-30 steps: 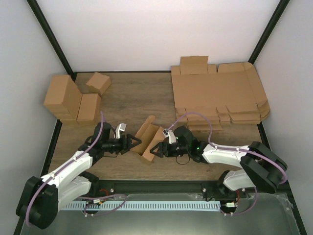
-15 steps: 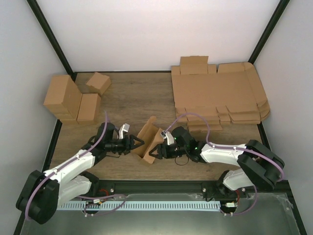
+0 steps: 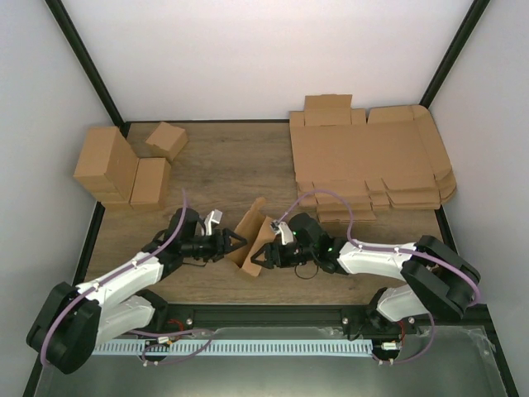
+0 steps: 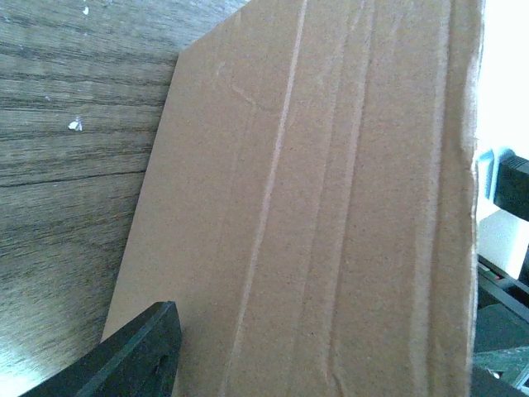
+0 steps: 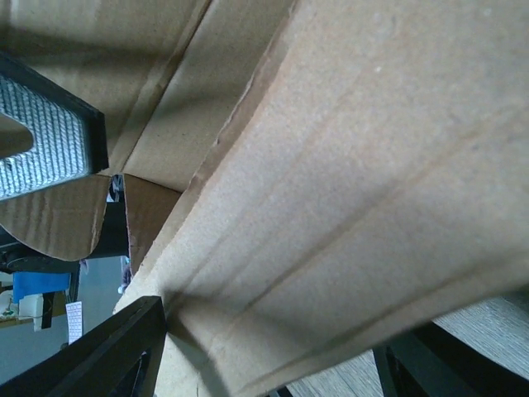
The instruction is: Fold the paper box
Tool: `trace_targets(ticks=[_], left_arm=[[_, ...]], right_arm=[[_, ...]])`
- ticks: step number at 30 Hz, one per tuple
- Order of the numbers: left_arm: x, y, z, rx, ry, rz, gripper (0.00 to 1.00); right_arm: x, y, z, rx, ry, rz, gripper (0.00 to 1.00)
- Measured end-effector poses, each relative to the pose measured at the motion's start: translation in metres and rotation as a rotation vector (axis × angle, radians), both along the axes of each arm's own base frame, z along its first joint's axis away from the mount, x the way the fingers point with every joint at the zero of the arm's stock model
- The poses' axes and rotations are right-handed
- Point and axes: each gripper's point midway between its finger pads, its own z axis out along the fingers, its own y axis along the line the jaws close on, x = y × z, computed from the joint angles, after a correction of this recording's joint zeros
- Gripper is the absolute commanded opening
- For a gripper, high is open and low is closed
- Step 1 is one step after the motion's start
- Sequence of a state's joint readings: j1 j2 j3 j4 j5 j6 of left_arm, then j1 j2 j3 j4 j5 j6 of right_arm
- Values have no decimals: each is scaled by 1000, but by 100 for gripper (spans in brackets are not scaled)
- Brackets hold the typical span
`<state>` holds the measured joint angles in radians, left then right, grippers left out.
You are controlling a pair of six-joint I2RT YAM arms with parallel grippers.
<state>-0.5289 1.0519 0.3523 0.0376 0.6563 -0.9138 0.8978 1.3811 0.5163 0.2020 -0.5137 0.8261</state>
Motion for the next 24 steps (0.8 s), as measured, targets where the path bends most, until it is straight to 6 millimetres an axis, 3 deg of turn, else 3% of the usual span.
trace_targets(ticks=[5,14,20,24], left_arm=[[-1,2,-2,34,-7,10,99],[5,4,47,47,-177,-14,100],[-14,13,23,98,-122,-48,100],[-25,15,21,80,-110,-74,100]], right_arm=[[4,-2,0,-16,-19,-24,71],[15,-12,21,-9,-124,-98,71],[13,-22,8,-56,-132,-87,71],[12,-33,-1,-81,-134,-82,71]])
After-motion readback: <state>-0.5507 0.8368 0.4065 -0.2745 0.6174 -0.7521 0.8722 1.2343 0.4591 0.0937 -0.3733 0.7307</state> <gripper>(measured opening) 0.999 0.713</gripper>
